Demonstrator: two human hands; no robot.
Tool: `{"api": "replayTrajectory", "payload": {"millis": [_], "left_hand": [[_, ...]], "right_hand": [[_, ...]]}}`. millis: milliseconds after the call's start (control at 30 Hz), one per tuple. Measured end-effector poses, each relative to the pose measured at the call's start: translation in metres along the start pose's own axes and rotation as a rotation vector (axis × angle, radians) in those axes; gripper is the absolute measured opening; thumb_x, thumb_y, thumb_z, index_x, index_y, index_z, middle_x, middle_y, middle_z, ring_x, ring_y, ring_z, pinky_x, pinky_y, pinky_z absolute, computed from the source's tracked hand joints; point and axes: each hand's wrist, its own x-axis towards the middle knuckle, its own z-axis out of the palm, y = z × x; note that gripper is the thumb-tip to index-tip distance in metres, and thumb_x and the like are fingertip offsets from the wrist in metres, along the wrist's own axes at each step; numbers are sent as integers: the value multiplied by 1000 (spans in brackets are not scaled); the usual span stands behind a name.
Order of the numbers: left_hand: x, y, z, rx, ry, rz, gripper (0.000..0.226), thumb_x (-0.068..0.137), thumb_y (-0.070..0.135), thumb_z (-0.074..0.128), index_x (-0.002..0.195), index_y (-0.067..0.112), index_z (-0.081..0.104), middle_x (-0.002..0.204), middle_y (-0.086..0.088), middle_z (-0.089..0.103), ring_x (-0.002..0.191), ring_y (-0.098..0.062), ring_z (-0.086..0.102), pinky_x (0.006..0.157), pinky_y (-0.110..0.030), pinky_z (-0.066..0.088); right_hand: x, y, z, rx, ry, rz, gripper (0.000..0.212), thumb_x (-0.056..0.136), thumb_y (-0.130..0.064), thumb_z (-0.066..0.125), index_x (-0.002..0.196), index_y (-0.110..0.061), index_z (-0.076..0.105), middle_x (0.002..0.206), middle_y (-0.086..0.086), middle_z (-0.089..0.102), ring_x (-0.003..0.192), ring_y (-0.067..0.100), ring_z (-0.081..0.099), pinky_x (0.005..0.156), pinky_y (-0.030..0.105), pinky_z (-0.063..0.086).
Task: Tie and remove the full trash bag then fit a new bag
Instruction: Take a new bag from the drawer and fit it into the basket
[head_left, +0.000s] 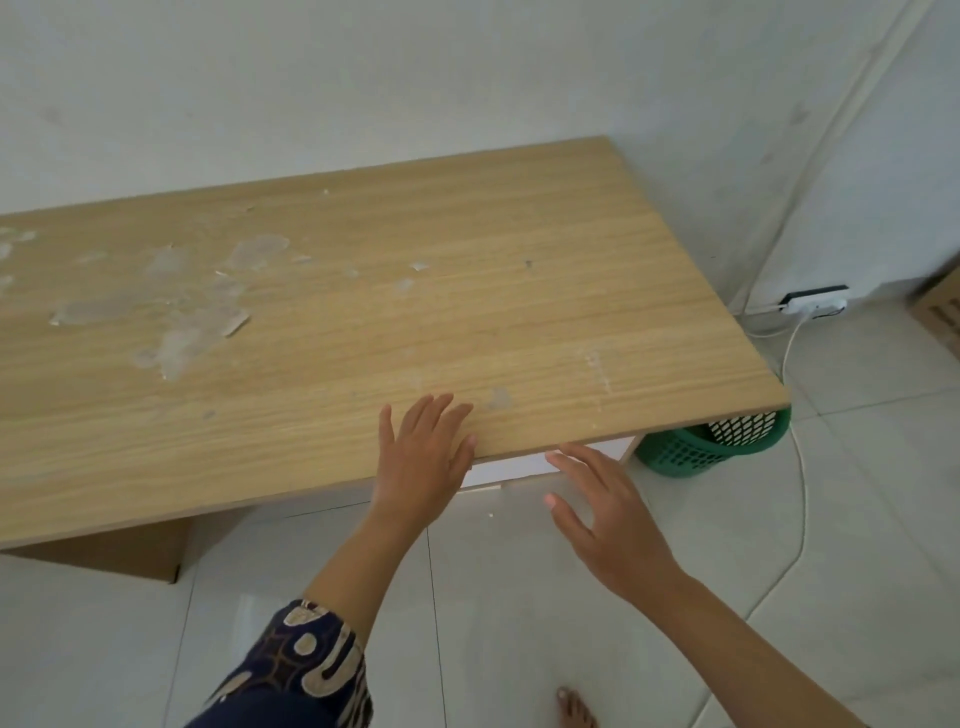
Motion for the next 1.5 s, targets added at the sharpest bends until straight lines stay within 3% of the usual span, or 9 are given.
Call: {"api": "replayTrajectory", "payload": {"millis": [133, 233, 467, 633, 867, 1000, 1200, 1433, 1500], "left_hand": [[2, 6, 19, -21, 86, 52, 38, 89, 40, 33, 109, 19, 58, 114, -4, 67, 107, -25, 63, 90, -63, 39], [9, 4, 30, 21, 140, 61, 46, 96, 43, 15, 114, 20, 51, 119, -5, 65, 112, -26, 61, 94, -62, 37], [13, 2, 59, 169, 145, 97, 71, 93, 55, 2, 123, 20, 56, 128, -7, 59, 121, -29, 53, 99, -59, 35], [15, -3, 73, 258, 347, 121, 72, 90, 62, 6, 131, 20, 48, 132, -8, 56, 125, -31, 49, 105, -52, 15], [17, -2, 86, 316, 619, 110, 72, 85, 64, 12, 131, 22, 47, 130, -6, 58, 123, -28, 51, 106, -53, 30], [18, 0, 89, 316, 655, 90, 73, 85, 65, 10, 129, 23, 50, 128, -5, 60, 123, -27, 52, 105, -53, 31], [14, 3, 84, 322, 607, 66, 77, 88, 64, 3, 120, 22, 59, 118, -3, 67, 113, -25, 60, 99, -53, 40], [13, 3, 82, 299, 583, 64, 81, 86, 66, -1, 120, 23, 58, 118, -1, 67, 116, -25, 58, 101, -51, 38], [14, 4, 80, 309, 575, 63, 85, 80, 67, -11, 132, 29, 44, 134, 2, 54, 131, -23, 43, 109, -50, 26]], "right_hand": [[-2, 8, 24, -3, 54, 16, 47, 85, -39, 38, 121, -14, 55, 126, 6, 56, 116, 8, 37, 99, 31, 35], [0, 18, 38, 9, 119, 9, 46, 86, -38, 39, 121, -13, 55, 125, 6, 56, 116, 6, 37, 98, 30, 33], [-1, 59, 86, 78, 295, -92, 34, 86, -36, 44, 119, -26, 45, 121, -1, 50, 113, 8, 44, 96, 27, 41], [25, 101, 125, 126, 388, -122, 43, 86, -43, 41, 122, -20, 51, 126, 3, 51, 117, 6, 40, 98, 33, 38], [55, 142, 163, 64, 637, -325, 44, 88, -43, 40, 120, -17, 53, 126, -4, 43, 119, 2, 38, 96, 25, 39], [59, 140, 160, 102, 829, -340, 41, 88, -37, 41, 118, -13, 54, 123, 0, 38, 107, 4, 42, 82, 3, 36], [72, 136, 142, 144, 706, -223, 22, 91, -20, 51, 108, -10, 62, 110, 0, 44, 90, 17, 56, 75, 24, 42], [74, 131, 133, 303, 736, -156, 14, 86, -6, 58, 97, 1, 64, 95, 0, 46, 73, 5, 51, 70, 15, 37], [69, 131, 135, 317, 761, -165, 13, 85, -4, 59, 95, 1, 65, 88, -1, 46, 71, 1, 52, 66, 6, 38]]}}
